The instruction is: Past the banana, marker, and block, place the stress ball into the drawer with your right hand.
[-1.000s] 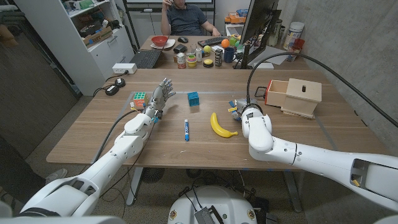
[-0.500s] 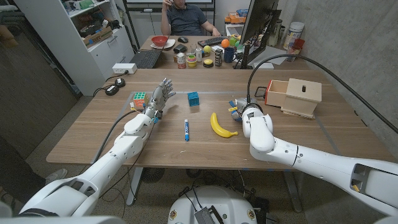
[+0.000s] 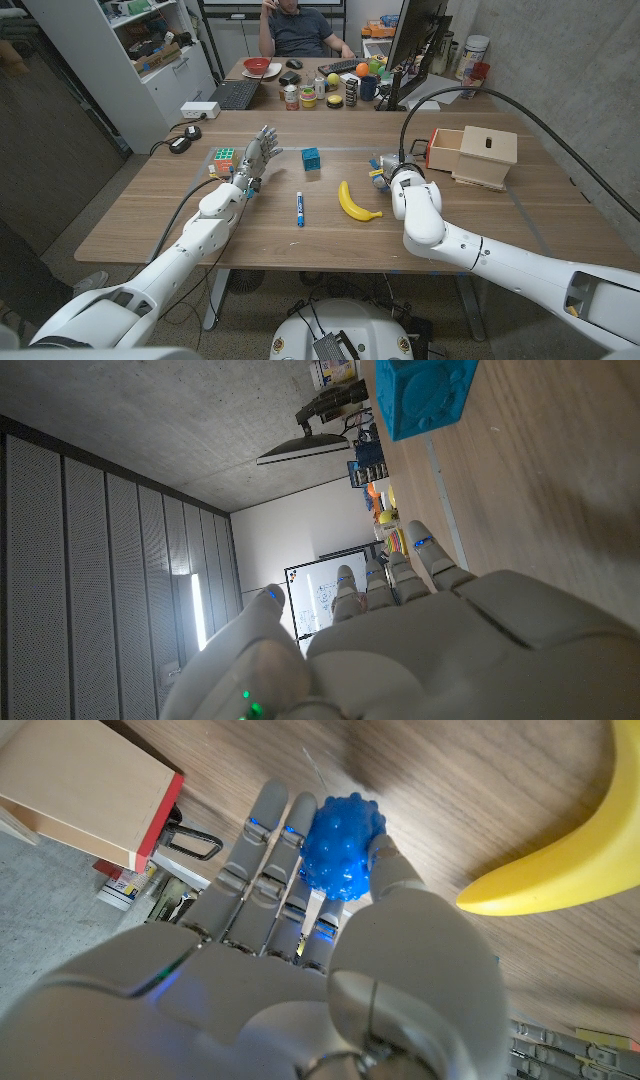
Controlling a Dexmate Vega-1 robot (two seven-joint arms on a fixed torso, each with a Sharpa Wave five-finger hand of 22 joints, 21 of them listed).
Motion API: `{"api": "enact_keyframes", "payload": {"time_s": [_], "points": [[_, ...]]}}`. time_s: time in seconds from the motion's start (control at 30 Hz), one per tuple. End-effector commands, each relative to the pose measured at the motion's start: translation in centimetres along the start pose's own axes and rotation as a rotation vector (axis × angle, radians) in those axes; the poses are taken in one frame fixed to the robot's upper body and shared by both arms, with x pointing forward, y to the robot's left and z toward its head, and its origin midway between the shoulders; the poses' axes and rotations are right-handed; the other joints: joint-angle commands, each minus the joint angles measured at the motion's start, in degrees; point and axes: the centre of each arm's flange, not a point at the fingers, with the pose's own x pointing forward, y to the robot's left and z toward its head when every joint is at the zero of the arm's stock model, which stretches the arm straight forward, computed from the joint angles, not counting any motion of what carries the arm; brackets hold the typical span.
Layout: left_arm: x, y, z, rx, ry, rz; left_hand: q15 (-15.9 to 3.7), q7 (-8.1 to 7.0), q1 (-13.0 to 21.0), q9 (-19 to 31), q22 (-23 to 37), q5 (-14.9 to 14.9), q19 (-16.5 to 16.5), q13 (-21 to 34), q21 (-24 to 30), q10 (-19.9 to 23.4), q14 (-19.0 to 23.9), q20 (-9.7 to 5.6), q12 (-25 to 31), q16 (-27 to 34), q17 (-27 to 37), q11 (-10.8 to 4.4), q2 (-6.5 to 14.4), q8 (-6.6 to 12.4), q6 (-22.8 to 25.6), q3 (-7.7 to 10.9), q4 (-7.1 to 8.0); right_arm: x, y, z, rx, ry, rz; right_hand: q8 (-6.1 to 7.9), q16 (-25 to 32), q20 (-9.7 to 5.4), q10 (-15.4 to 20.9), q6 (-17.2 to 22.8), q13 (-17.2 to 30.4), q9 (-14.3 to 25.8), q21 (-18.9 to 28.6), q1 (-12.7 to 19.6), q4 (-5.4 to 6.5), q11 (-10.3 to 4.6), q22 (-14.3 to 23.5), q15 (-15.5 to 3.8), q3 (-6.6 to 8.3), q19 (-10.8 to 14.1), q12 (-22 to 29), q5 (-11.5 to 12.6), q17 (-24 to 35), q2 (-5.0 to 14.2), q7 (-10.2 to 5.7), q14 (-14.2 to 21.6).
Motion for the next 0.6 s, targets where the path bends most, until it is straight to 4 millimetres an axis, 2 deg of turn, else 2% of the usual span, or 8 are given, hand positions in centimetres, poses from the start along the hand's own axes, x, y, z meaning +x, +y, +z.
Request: {"api": "enact_keyframes", "payload": {"time_s": [0.03,0.6], "points": [[-0.2,0.1,0.0,-0.002,0.001,-0.002,0.48,-0.30,-0.12,0.17,0.34,0.32,-0.02,0.25,-0.04,0.10,0.17,0.35,0.27,0.26,0.10,0.30,-0.04,0.28,-0.09,-0.26,0.24,-0.3,-0.9,-0.1,0.006,-0.006,-0.035,1.32,-0.58,-6.93,0.67,7.36,0.20,2.50,0.19,1.56,-0.09,0.13,-0.06,-3.75,-0.23,0.07,0.42,0.07,-0.04,1.26,4.08,-0.73],[-0.3,0.5,-0.1,-0.004,0.000,-0.002,0.51,-0.25,-0.19,0.16,0.34,0.39,0.01,0.25,-0.15,0.16,0.21,0.30,0.30,0.27,0.09,0.31,-0.03,0.29,-0.06,-0.38,0.24,-0.4,-2.3,-0.3,0.068,-0.044,-0.120,2.42,-1.40,-6.95,1.25,7.62,0.24,3.18,0.26,2.20,0.22,0.67,-0.45,-3.75,-0.76,0.04,0.42,-0.18,-0.34,1.46,4.36,-1.36]]}}
